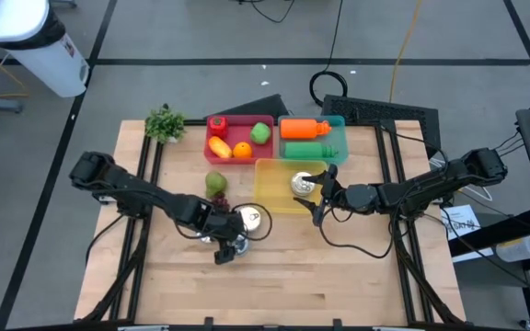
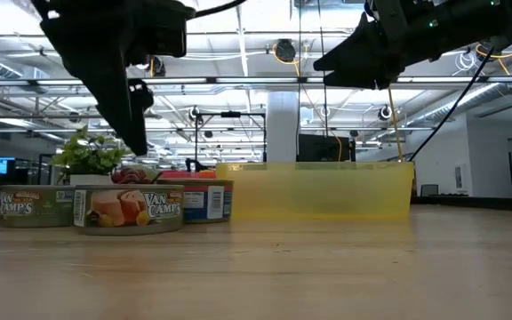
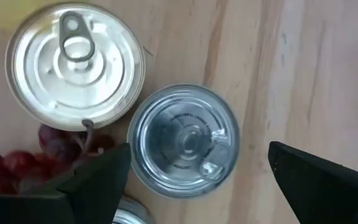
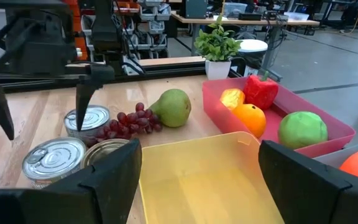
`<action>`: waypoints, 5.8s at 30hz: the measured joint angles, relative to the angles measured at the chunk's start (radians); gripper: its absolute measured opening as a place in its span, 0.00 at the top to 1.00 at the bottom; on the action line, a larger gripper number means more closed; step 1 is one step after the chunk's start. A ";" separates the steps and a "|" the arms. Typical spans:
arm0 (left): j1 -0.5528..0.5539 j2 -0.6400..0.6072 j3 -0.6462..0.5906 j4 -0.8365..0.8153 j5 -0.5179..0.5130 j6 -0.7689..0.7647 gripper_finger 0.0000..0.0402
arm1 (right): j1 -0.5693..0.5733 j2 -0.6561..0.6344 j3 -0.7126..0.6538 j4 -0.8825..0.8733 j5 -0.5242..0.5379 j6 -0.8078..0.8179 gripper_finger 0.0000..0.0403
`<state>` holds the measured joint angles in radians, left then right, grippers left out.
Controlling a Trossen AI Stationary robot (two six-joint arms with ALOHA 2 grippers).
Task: Pick & Place Food Item
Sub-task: Adjust the tuna cans, then put the right green tuna can into the yellow bin
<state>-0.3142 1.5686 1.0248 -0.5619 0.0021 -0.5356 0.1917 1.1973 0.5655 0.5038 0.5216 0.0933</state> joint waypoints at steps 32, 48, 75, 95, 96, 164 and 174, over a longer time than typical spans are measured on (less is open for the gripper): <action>-0.046 0.014 -0.039 -0.088 -0.057 0.141 0.98 | 0.000 0.000 0.000 0.000 0.000 0.019 0.23; -0.081 0.017 -0.110 0.008 -0.117 0.097 0.98 | 0.000 0.000 0.000 0.000 0.000 0.019 0.23; -0.101 0.048 -0.145 0.217 -0.096 0.109 0.99 | 0.000 0.000 0.000 0.000 0.000 0.019 0.23; -0.106 0.031 -0.150 0.127 -0.101 0.088 0.99 | 0.000 0.000 0.000 0.000 0.000 0.019 0.23; -0.106 0.024 -0.151 0.125 -0.101 0.088 1.00 | 0.000 0.000 0.000 0.000 0.000 0.019 0.23; -0.076 0.237 0.164 -0.150 -0.055 0.162 1.00 | 0.000 0.000 0.000 -0.007 -0.003 0.019 0.23; -0.075 0.181 0.162 -0.194 -0.087 0.141 1.00 | 0.000 0.000 0.000 -0.008 -0.003 0.019 0.23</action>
<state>-0.3893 1.7500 1.1866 -0.7560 -0.0845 -0.3946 0.1917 1.1973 0.5659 0.4961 0.5190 0.1120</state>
